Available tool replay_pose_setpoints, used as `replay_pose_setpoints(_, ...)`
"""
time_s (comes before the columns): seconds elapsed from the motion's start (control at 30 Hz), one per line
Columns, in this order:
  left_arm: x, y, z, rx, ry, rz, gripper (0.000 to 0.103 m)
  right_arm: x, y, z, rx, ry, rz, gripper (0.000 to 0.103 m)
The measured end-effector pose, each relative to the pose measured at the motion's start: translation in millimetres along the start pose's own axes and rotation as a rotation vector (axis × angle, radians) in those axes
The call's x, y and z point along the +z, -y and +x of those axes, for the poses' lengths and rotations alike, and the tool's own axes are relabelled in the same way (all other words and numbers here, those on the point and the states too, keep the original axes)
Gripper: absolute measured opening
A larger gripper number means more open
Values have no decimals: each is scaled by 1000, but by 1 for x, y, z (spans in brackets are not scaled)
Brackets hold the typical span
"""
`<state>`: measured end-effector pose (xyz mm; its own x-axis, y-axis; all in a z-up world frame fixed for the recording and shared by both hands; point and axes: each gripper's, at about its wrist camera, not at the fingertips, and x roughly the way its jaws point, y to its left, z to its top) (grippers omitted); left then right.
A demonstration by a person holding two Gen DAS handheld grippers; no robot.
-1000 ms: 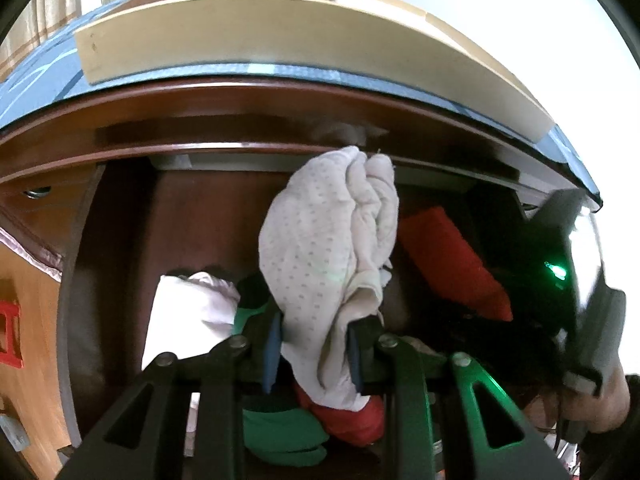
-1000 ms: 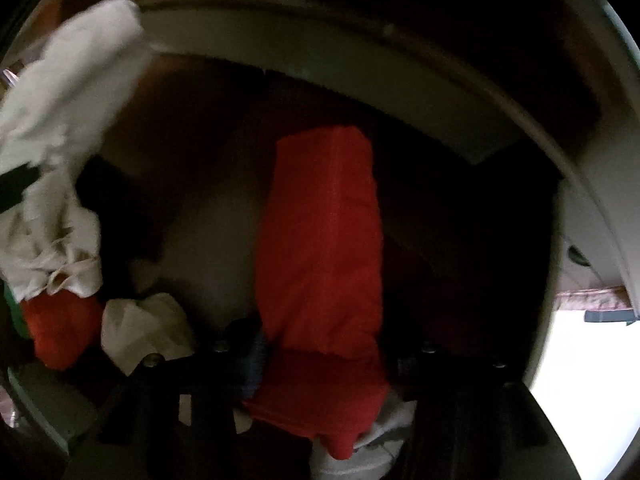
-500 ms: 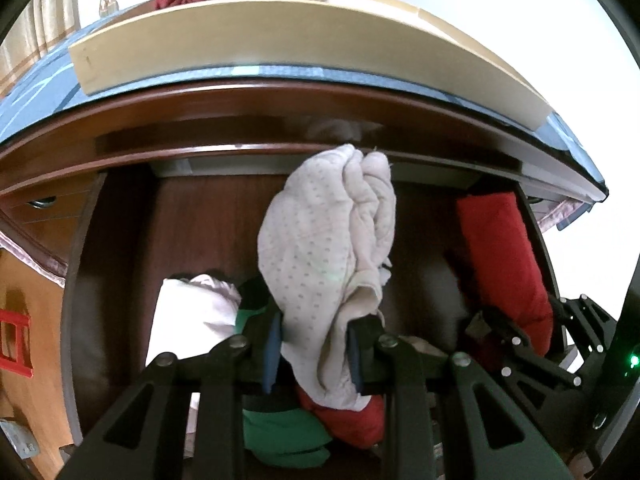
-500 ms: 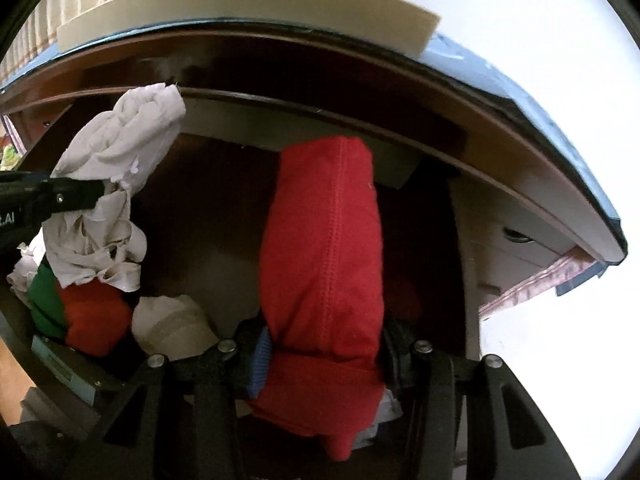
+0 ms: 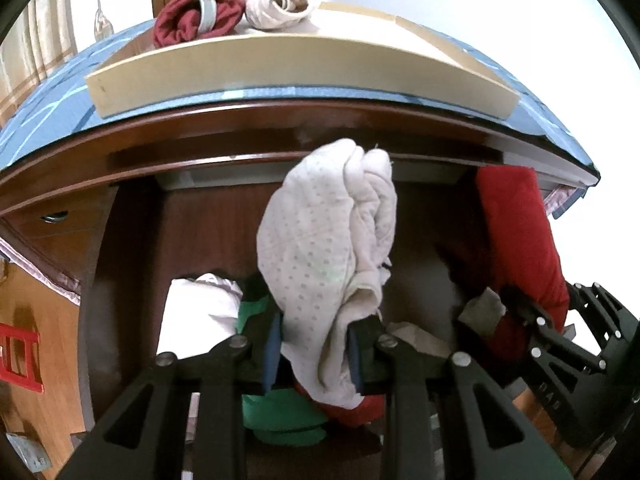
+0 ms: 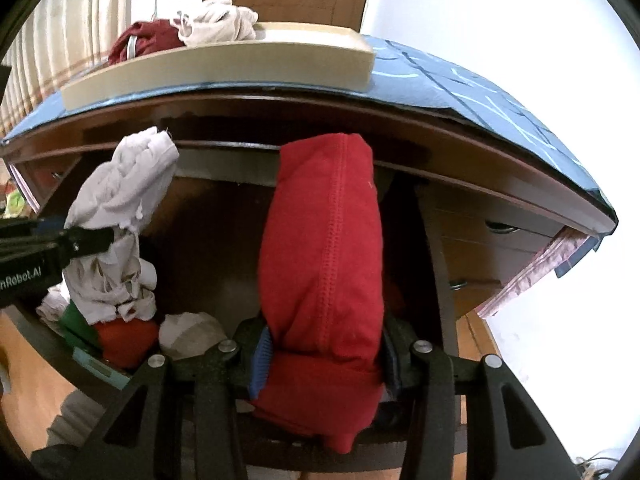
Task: Take underwear out of drawer
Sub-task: 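Lift both held items out of the drawer up to the tray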
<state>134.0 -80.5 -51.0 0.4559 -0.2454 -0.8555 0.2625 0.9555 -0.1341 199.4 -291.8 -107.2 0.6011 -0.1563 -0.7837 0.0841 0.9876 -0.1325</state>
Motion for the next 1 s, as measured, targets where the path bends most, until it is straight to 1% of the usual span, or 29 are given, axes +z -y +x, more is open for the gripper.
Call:
replay_pose_setpoints(0.1, -2, -1, -5, -2, 12, 6, 26, 3, 6, -5, 7, 23, 19, 46)
replay_pose_setpoints(0.17, -3, 0, -9, -17, 24, 8, 26, 5, 8, -11, 16, 40, 29, 46)
replay_pose_setpoints(0.3, -8, -2, -23, -78, 66, 17, 26, 5, -1, -25, 33, 63, 34, 46)
replay_pose_setpoints(0.4, -12, -7, -33, -114, 104, 19, 26, 2, 2, -23, 39, 73, 45, 46)
replay_pose_setpoints(0.5, -12, -15, -42, -150, 136, 1, 26, 2, 6, -27, 60, 95, 75, 46)
replay_pose_setpoints(0.67, -6, -22, -57, -160, 186, -14, 26, 7, 8, -41, 79, 151, 101, 46)
replay_pose_setpoints(0.8, -1, -25, -69, -173, 226, -10, 26, 11, 8, -46, 86, 171, 105, 46)
replay_pose_setpoints(0.9, 3, -31, -76, -213, 245, -25, 26, 13, 11, -49, 96, 193, 125, 46)
replay_pose_setpoints(1.0, 8, -42, -75, -282, 230, -82, 26, 15, 15, -50, 113, 200, 145, 46)
